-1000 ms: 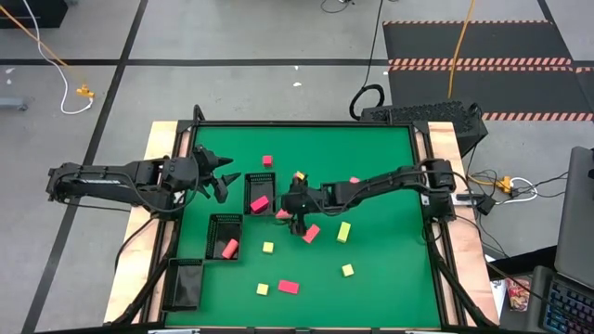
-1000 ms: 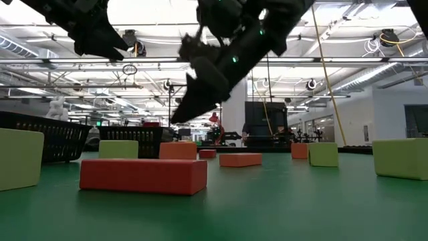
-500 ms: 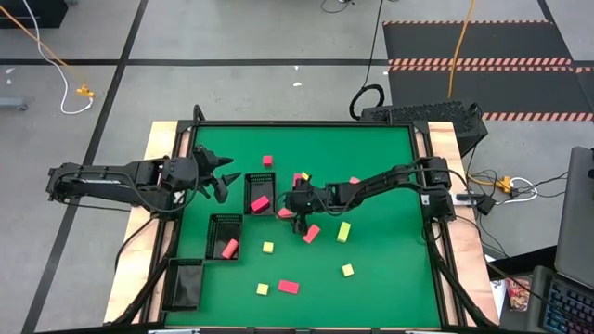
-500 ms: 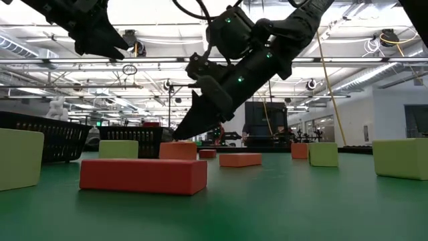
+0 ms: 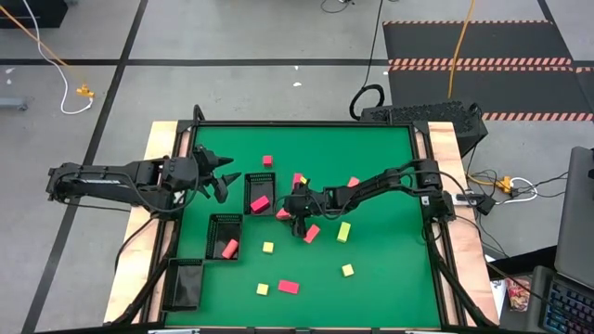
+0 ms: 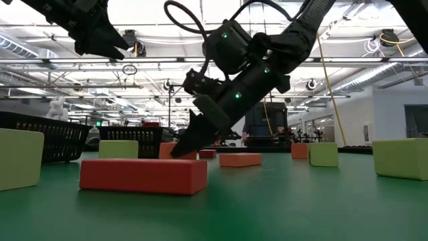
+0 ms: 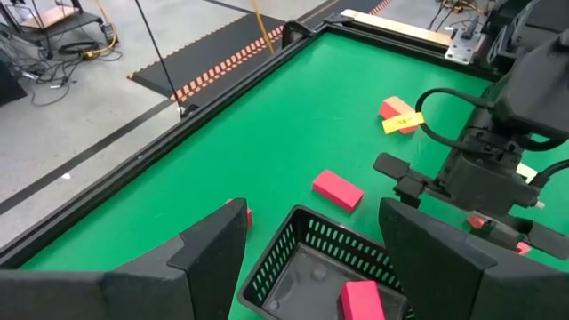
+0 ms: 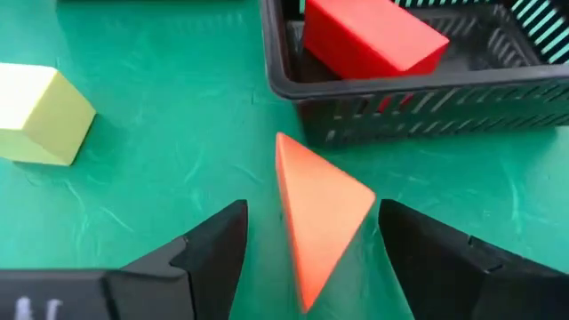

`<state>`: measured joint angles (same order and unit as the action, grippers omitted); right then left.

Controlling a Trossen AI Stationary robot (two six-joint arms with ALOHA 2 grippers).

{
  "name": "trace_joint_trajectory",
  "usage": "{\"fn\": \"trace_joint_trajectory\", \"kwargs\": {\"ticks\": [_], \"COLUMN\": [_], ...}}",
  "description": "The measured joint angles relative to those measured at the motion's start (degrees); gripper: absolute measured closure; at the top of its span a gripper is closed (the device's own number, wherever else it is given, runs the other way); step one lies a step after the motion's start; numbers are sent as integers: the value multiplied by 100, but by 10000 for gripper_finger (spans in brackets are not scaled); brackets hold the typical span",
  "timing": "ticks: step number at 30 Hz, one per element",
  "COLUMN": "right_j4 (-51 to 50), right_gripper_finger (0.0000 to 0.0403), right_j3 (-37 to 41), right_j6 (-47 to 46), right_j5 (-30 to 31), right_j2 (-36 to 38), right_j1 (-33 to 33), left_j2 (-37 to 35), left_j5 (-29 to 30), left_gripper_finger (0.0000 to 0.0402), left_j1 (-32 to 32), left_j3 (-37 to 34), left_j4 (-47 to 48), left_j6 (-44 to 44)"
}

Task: Sort & place blocks by color
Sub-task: Put the orange block into the middle black bin

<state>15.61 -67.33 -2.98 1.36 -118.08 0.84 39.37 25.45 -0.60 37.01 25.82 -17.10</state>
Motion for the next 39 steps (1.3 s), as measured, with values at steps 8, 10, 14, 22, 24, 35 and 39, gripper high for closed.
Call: {"fn": "trace_joint_trajectory", "kwargs": {"ticks": [8, 10, 14, 22, 24, 35, 39], "right_j4": [-280, -460, -683, -1789, -1988, -1064, -972], "right_gripper_finger": [311, 371, 393, 402, 402, 402, 403], "right_j3": [-4, -7, 1, -4, -2, -4, -1], "right_j6": [310, 506, 664, 1035, 1040, 1184, 1165], "right_j5": [189, 297, 331, 981, 1265, 1647, 1647], "right_j2": [8, 60, 249, 1656, 2013, 2418, 2296], "right_j1": [39, 47, 46, 273, 349, 247, 227], "left_j2": [-2, -2, -2, 91, 162, 1547, 2056], "left_j5": [2, 0, -266, -1034, -1089, -1020, -526], "left_gripper_finger": [146, 146, 146, 146, 146, 146, 146], "left_j1": [0, 0, 0, 6, 30, 852, 1027], "left_j3": [0, 0, 0, 0, 2, 4, 4], "left_j4": [2, 2, 2, -437, -697, -3206, -3717], "left_j6": [40, 101, 397, 913, 1061, 2863, 3201]}}
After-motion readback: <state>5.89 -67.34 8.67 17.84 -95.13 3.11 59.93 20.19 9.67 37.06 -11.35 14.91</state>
